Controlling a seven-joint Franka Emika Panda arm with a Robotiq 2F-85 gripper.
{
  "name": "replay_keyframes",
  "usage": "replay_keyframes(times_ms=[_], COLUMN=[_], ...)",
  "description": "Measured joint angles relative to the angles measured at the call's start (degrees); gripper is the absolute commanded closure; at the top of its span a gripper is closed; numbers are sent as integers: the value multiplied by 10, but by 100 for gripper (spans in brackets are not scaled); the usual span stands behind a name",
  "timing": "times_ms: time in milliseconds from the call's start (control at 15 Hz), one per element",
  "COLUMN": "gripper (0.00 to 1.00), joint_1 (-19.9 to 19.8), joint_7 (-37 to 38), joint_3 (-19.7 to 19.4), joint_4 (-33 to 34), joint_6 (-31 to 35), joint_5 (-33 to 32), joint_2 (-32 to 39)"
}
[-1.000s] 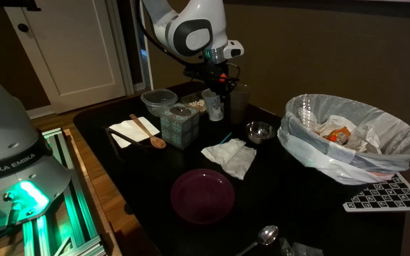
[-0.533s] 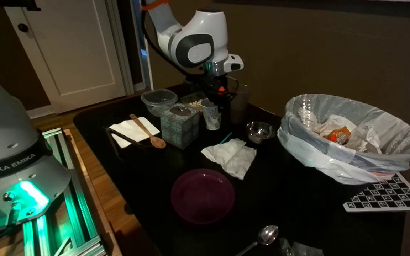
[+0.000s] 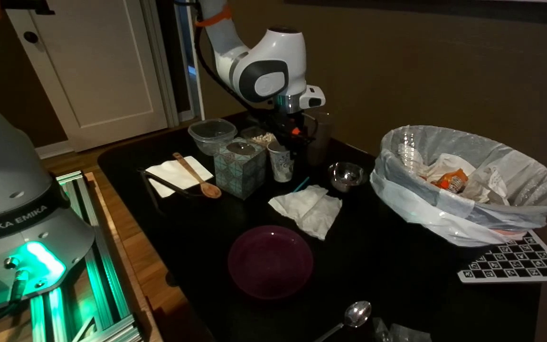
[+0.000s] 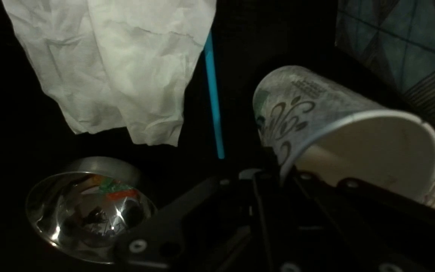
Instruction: Pour the contents of the paper cup into the plastic cup
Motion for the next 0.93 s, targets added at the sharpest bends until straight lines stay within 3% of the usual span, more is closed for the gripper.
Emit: replay_keyframes(times_ms=[200,267,400,933], gripper=[99,71,64,5], joint_1=[0,0,0,5], joint_7=[11,16,22,37], joint_3=[-6,-8,-11,-13], joint_4=[6,7,10,19], joint_6=[6,10,13,12], joint_5=[0,0,-1,-4], joint_2=[11,14,19,-2])
